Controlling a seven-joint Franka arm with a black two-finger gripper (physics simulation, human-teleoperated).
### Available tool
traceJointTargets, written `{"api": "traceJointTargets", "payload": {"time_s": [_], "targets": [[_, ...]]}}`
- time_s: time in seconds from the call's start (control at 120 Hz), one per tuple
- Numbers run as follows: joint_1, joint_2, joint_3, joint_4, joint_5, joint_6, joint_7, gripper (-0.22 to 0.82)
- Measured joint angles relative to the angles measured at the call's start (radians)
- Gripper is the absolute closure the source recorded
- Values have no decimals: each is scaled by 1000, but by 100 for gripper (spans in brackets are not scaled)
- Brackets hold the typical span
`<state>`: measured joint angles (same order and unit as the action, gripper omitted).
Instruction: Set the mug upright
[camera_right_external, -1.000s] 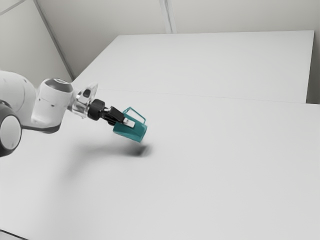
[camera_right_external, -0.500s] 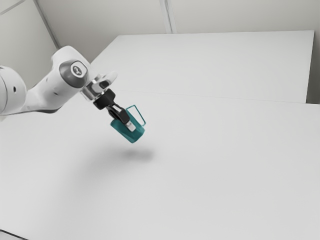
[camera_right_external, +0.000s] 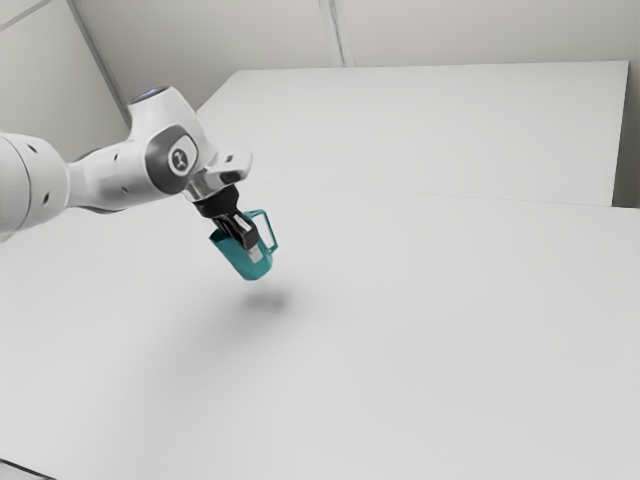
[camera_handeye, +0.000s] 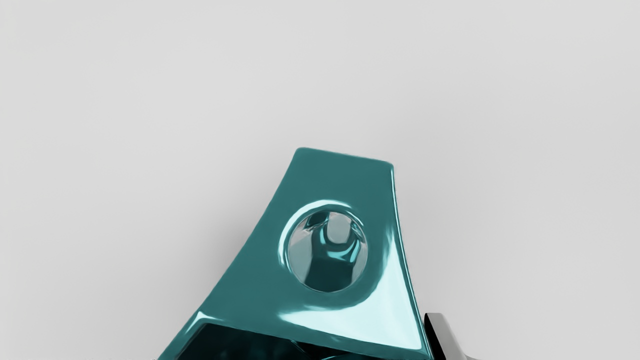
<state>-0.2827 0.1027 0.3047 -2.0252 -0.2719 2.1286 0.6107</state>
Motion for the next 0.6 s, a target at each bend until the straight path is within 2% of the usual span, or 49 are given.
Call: {"api": "traceJointTargets", "payload": {"time_s": [0.6], "targets": [[-3, 57, -1, -16, 88, 66, -155, 78]]}}
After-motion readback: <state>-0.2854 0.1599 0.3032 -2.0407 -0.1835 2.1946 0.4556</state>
